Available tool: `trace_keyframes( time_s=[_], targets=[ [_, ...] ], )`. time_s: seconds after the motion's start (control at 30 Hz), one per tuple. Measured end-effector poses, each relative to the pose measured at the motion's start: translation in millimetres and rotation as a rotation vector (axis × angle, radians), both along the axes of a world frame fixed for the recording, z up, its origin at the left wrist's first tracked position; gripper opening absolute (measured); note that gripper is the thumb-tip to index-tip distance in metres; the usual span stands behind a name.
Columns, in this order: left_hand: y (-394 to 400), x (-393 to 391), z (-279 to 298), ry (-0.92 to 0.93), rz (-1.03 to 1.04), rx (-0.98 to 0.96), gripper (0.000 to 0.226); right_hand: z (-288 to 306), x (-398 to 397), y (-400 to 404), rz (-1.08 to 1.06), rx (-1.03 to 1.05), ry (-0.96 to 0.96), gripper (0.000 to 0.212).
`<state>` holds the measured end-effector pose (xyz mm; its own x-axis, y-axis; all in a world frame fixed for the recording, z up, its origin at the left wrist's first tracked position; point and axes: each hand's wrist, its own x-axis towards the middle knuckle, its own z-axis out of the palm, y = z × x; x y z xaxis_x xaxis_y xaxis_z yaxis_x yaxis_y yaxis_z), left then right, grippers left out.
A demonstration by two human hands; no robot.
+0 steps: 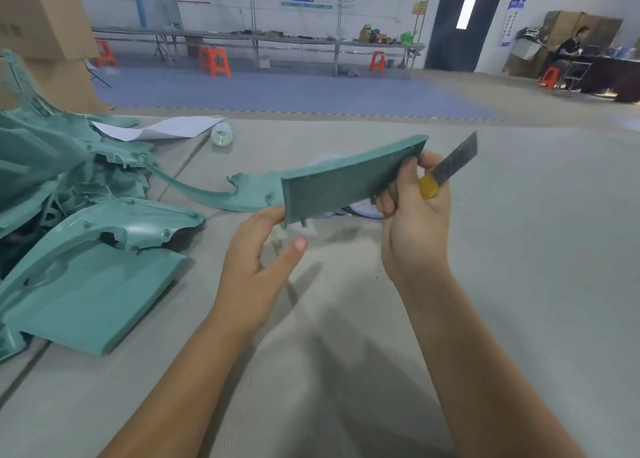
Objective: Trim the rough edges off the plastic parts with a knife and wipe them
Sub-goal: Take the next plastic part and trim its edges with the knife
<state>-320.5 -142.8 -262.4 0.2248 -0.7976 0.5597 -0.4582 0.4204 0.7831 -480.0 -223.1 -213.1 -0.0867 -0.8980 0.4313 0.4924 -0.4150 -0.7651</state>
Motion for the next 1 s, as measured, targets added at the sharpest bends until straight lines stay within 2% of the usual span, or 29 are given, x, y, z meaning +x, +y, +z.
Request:
trace_keyframes(
  time_s=[0.13,0.23,0.33,0.43,0.5,0.6,0.73,0.87,1.0],
  targets=[
    [0.5,-3.2,-0.9,0.138,-0.05,0.039,0.039,-13.2,9.2,-1.6,-0.023,-0.044,0.219,0.012],
    [0.0,-2.4,-2.6,0.189,-0.067,0.031,0.033,-35.3,25.3,-2.6,0.059,0.043,0.409,0.025],
    [-1.2,2.4,-5.6,0.195,-0.074,0.045,0.028,-47.5,34.3,-4.0,0.051,0.112,0.522,0.02],
    [-5.0,6.2,-6.3,0.262,-0.066,0.068,0.029,-54.7,38.6,-0.3,0.039,0.158,0.463,0.01],
    [-8.6,8.7,-7.1,0.324,-0.059,0.065,0.029,-53.8,40.4,5.0,0.096,0.208,0.348,0.013],
    [-11.6,11.9,-7.6,0.406,-0.031,0.038,0.024,-46.6,43.9,15.6,0.13,0.193,0.387,0.026],
    [-13.0,19.9,-1.2,0.503,-0.026,-0.002,0.017,-39.3,54.4,35.8,0.083,-0.037,0.644,0.031],
    [-8.2,22.6,5.2,0.608,-0.059,0.002,0.013,-33.3,62.4,48.5,0.107,-0.223,0.743,0.029],
    [-4.8,20.7,8.6,0.647,-0.034,-0.04,0.036,-32.7,63.7,52.8,0.132,-0.305,0.85,0.031]
  ],
)
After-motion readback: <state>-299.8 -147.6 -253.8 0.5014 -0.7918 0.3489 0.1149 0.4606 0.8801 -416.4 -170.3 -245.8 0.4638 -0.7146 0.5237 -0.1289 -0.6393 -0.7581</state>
